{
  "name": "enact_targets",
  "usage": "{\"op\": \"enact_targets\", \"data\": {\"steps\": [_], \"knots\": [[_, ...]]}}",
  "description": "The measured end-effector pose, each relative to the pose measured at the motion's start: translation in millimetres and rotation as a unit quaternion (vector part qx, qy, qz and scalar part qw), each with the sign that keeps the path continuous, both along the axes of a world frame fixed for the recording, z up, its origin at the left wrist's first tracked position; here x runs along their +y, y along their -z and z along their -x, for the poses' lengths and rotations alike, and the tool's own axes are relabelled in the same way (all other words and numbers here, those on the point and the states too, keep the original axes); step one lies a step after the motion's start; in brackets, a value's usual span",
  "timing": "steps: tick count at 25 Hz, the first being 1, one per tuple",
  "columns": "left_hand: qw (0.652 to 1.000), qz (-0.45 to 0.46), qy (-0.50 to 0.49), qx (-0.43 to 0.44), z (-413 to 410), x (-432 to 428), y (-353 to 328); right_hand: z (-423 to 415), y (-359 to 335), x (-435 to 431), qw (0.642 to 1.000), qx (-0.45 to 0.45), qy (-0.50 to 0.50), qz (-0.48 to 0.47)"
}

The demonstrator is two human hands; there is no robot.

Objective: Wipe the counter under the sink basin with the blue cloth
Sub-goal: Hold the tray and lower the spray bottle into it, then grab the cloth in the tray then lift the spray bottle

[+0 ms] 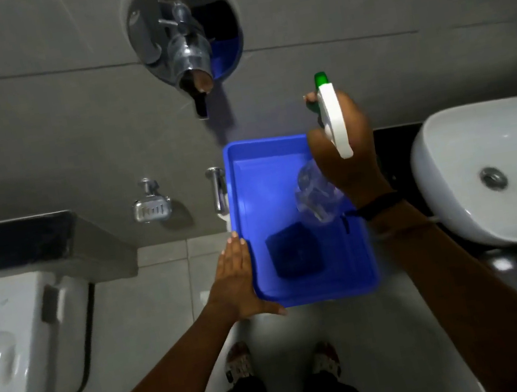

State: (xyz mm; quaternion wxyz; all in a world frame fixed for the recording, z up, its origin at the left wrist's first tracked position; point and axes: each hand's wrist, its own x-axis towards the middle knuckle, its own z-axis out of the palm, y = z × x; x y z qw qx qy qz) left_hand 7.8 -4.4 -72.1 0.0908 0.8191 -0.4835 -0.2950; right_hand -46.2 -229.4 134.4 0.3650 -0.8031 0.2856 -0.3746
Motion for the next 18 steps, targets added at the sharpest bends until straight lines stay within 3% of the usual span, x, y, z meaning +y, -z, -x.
{"op": "enact_targets", "data": {"steps": [2, 4, 7, 9, 15, 18], "knots": [[1.000, -0.007, -0.006, 0.002, -0.7, 0.6, -0.7, 35.8, -14.9, 20.8, 0.998, 0.052, -0.037, 0.015], [1.000, -0.008, -0.007, 0.003, -1.2, 0.9, -3.9, 72.0, -6.6, 50.0, 0.987, 0.144, -0.058, -0.044], [1.000, -0.006, 0.000, 0.006, -3.2, 2.6, 0.7, 114.1, 37.2, 88.9, 0.911, 0.354, -0.062, -0.203], [1.000, 0.002, 0.005, 0.004, -2.1, 2.9, 2.6, 130.5, 75.8, 99.3, 0.861, 0.429, -0.038, -0.271], [1.000, 0.004, 0.003, 0.019, -2.4, 2.1, 1.8, 108.2, 133.2, 96.0, 0.817, 0.495, 0.015, -0.295], [1.000, 0.004, 0.000, 0.023, -2.6, 4.3, -0.3, 93.2, 136.7, 89.8, 0.803, 0.535, 0.041, -0.259]]}}
